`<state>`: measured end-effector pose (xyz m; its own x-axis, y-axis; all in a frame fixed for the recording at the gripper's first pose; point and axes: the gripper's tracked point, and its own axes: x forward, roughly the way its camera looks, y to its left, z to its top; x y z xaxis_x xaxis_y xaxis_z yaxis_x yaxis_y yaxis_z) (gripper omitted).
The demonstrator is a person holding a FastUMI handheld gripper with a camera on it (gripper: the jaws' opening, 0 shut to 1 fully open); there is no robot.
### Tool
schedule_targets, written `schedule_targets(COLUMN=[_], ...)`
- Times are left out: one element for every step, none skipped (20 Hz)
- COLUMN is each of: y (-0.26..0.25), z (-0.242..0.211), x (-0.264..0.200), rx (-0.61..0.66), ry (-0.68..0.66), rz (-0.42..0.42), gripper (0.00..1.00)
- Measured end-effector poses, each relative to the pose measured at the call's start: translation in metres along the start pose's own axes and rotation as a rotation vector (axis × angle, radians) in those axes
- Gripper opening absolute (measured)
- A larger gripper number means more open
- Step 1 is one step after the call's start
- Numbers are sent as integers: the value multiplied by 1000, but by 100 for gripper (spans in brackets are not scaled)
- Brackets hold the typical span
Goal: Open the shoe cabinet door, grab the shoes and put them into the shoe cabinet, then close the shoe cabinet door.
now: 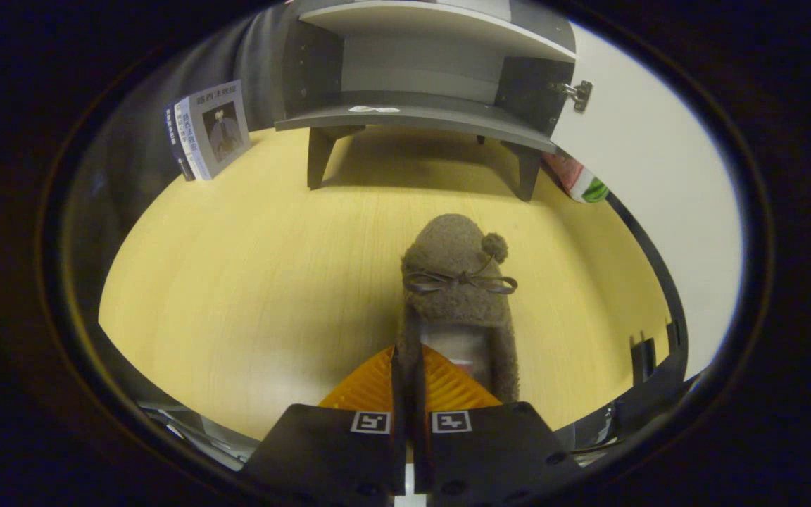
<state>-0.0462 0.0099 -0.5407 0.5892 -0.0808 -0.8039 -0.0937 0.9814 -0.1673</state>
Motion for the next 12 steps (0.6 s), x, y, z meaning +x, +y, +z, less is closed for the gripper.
schedule_targets(y=[1, 0, 1, 0, 1, 0, 0, 0, -1, -2, -5, -7], z=[0, 0, 1, 3, 3, 4, 4, 5, 7, 11, 18, 25], x=[4, 3, 2, 1, 2, 1, 1, 0, -2, -5, -8, -13], rx=[-2, 5, 14, 18, 12, 9, 8, 14, 21, 25, 24, 20], ry=[2, 2, 2, -1, 0, -3, -2, 2, 1, -9, -25, -40], rz=[2, 3, 10, 15, 18, 20, 23, 26, 30, 30, 32, 31], gripper=[4, 3, 3, 3, 3, 3, 2, 3, 3, 3, 3, 3])
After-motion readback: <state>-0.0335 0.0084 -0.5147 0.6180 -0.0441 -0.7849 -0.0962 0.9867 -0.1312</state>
